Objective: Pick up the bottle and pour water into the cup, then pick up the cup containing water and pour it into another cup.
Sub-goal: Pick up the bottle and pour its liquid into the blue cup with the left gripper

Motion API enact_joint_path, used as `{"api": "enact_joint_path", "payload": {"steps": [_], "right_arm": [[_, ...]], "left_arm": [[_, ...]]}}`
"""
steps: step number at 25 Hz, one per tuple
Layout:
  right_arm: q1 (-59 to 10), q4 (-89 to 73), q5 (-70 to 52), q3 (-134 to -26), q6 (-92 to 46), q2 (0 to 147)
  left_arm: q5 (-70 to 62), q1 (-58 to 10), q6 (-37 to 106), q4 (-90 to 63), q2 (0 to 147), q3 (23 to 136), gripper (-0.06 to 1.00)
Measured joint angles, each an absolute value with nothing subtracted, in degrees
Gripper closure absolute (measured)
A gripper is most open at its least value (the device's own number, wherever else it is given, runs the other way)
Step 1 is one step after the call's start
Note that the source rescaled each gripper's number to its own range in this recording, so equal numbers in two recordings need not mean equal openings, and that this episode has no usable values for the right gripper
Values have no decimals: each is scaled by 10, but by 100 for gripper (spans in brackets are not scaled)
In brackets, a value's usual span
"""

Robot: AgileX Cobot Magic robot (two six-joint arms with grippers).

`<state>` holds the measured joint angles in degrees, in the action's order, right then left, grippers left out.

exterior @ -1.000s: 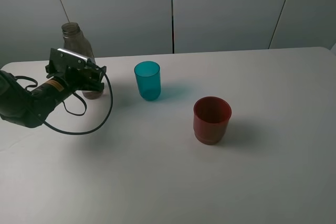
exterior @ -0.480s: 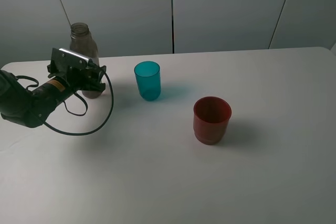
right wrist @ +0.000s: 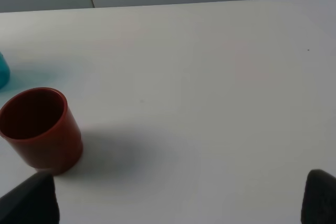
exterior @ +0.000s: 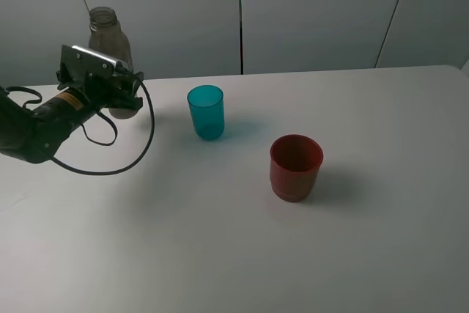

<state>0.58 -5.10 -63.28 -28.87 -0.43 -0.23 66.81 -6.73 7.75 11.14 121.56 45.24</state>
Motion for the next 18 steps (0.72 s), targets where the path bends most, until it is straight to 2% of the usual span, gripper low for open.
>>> {"api": "enact_joint_path", "payload": {"steps": [18], "right_arm": [[6, -51, -633, -289, -4, -2]], "left_arm": [[393, -68, 85, 189, 1053, 451, 94]]}}
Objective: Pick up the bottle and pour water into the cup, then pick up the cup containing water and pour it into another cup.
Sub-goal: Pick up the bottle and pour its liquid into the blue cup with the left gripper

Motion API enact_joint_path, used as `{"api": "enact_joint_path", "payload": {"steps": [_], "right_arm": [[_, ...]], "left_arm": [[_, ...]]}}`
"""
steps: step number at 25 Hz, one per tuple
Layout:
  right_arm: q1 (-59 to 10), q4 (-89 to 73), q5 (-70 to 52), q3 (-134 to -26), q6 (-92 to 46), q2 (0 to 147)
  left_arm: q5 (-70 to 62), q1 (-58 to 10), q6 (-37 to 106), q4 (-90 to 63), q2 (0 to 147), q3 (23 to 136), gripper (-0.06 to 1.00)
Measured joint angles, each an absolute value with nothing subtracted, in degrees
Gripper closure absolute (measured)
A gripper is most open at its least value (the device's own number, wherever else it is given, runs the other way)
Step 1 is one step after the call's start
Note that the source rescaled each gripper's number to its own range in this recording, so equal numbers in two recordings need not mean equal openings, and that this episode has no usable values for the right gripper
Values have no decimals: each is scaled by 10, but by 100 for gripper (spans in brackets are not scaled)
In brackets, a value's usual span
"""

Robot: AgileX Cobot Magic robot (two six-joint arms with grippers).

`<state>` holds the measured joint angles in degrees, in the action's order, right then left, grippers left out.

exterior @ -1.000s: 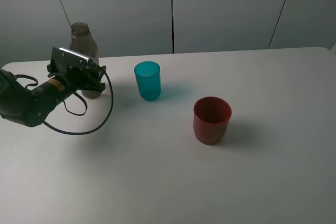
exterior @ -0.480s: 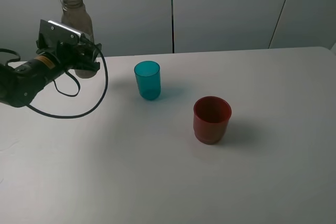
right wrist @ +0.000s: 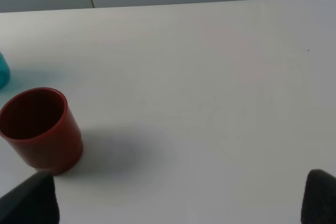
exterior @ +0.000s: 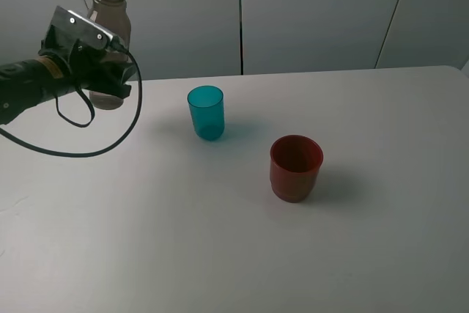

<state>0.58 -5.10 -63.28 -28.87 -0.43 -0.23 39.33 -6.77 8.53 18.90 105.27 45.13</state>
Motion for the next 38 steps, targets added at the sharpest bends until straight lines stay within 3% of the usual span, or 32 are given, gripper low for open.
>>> {"api": "enact_joint_path", "payload": {"steps": [16, 25, 38], "right_arm": [[6, -51, -633, -289, -4, -2], [6, -51, -633, -289, -4, -2], [6, -51, -633, -289, -4, -2]], "left_arm": [[302, -125, 231, 151, 1041, 451, 94], [293, -147, 357, 62, 1041, 451, 94], [300, -151, 425, 29, 1047, 451, 94]]}}
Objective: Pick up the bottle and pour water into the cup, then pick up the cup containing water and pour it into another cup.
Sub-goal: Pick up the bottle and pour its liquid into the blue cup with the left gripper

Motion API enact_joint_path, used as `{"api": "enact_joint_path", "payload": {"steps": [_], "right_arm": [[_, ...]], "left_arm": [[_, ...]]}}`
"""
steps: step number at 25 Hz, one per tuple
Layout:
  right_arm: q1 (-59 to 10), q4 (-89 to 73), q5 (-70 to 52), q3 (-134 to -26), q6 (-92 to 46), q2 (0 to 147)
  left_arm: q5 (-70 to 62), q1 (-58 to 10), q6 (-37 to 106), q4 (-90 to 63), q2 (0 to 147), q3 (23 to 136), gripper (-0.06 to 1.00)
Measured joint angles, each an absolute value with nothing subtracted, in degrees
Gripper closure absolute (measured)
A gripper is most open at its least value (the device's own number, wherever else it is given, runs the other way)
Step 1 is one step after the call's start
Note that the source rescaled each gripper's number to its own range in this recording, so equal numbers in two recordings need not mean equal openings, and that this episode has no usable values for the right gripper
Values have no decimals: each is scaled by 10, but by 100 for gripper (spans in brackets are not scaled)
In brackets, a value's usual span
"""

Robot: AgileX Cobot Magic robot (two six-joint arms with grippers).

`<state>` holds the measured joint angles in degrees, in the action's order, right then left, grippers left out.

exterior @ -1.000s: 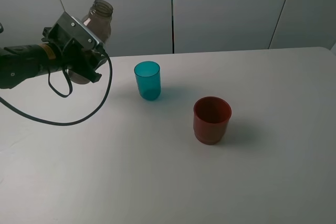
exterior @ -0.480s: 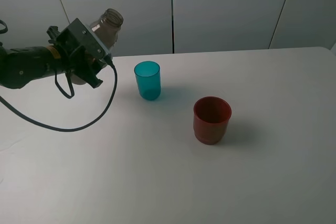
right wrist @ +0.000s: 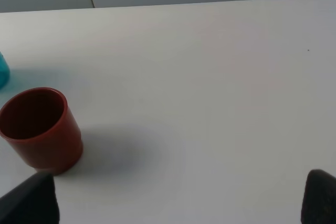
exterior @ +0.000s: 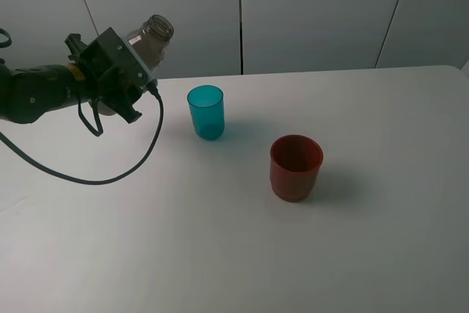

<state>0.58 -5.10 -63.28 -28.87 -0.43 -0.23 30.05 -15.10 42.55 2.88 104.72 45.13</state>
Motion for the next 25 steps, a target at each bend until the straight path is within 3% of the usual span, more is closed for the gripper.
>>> {"api": "enact_joint_path", "payload": {"steps": [25], "right_arm": [[6, -51, -633, -289, -4, -2]], "left_arm": [[238, -163, 606, 13, 1052, 452, 94]]}}
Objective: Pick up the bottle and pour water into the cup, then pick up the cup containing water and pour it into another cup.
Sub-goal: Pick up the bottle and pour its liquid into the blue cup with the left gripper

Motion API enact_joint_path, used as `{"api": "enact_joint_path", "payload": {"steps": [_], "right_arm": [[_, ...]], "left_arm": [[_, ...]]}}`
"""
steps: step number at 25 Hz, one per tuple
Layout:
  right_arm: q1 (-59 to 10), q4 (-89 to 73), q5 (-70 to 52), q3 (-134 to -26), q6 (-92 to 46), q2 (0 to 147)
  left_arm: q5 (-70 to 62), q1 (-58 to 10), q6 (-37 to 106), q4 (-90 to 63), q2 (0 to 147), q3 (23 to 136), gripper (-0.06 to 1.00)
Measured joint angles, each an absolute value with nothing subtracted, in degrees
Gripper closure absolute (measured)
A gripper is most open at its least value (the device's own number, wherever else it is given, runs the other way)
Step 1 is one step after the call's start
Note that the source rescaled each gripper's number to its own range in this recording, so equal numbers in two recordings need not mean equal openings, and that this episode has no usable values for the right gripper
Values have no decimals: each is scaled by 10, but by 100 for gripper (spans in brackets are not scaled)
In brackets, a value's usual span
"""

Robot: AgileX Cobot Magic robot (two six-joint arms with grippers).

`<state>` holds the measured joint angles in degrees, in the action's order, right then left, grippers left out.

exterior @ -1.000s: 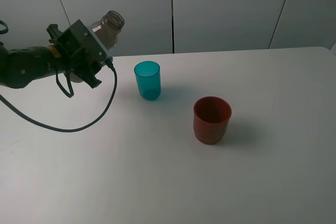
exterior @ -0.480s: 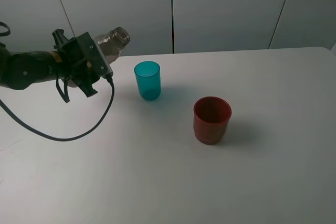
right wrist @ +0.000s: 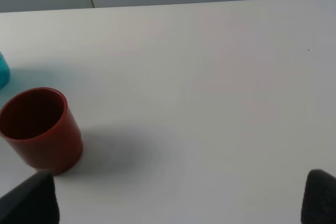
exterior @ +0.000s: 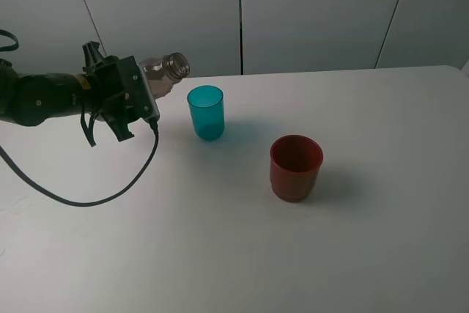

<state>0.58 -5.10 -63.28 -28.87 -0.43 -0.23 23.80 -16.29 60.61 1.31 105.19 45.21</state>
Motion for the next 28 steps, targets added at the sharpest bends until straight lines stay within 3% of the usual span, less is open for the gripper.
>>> {"api": "enact_joint_path", "payload": {"steps": [28], "right_arm": [[6, -51, -633, -289, -4, -2]], "left_arm": [[103, -165, 769, -110, 1052, 526, 94]]}}
